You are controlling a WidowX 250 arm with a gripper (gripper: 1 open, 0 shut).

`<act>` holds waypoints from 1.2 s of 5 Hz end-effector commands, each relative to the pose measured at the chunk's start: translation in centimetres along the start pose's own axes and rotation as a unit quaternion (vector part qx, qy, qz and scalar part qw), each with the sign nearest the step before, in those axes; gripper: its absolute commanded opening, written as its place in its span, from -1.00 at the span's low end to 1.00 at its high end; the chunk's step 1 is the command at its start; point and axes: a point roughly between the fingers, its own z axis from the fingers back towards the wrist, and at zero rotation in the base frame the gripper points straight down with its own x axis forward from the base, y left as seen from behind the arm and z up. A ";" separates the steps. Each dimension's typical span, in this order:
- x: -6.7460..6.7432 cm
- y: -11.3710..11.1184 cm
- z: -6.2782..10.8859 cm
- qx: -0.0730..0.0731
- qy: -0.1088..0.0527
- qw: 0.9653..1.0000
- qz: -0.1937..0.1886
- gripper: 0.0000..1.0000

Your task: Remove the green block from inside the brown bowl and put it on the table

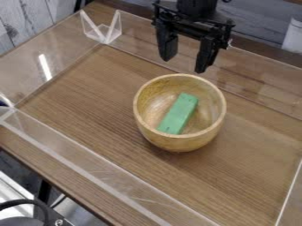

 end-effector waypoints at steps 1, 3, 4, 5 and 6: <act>-0.9 0.0 -1.2 0.002 0.014 1.000 -0.008 1.00; -2.3 0.5 -4.6 0.007 0.034 0.999 -0.019 1.00; -2.2 0.5 -5.6 0.008 0.040 0.999 -0.019 1.00; -2.2 0.5 -6.6 0.007 0.040 0.999 -0.018 1.00; -2.1 0.6 -7.0 0.006 0.039 0.999 -0.015 1.00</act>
